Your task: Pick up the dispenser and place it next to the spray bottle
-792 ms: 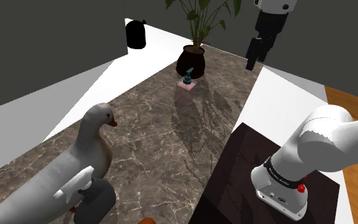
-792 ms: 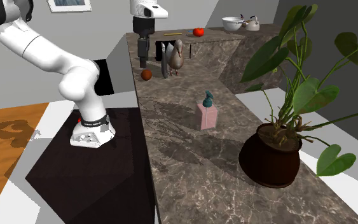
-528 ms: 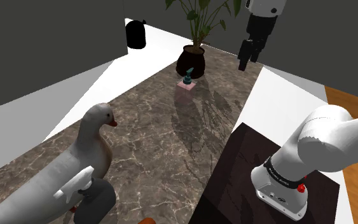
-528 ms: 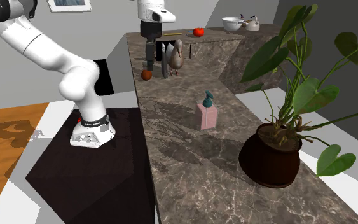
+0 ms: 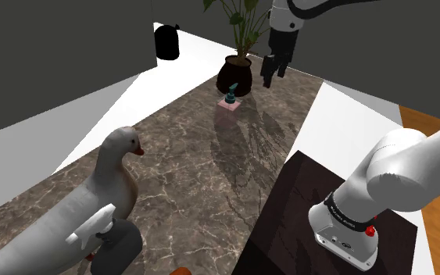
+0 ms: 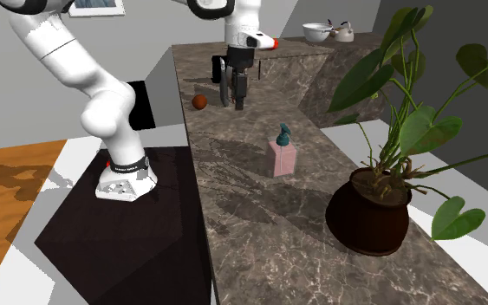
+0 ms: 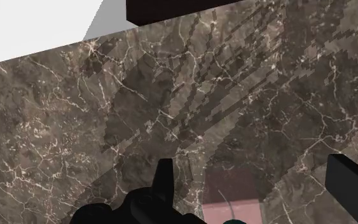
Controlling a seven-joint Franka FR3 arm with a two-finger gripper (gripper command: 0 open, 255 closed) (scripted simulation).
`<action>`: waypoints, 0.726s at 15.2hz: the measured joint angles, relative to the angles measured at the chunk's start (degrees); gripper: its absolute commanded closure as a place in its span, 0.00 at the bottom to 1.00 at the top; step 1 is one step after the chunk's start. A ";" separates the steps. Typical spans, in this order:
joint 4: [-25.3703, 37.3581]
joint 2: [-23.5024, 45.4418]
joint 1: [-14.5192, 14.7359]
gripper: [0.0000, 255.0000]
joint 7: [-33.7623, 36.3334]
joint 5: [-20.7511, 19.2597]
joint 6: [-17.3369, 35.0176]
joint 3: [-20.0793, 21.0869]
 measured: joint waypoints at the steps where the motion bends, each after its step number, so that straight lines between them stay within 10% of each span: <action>1: 0.83 1.98 -0.03 0.00 -0.45 -0.27 1.34 -0.26; 11: 15.28 24.02 0.98 0.00 -1.73 -1.00 10.18 0.08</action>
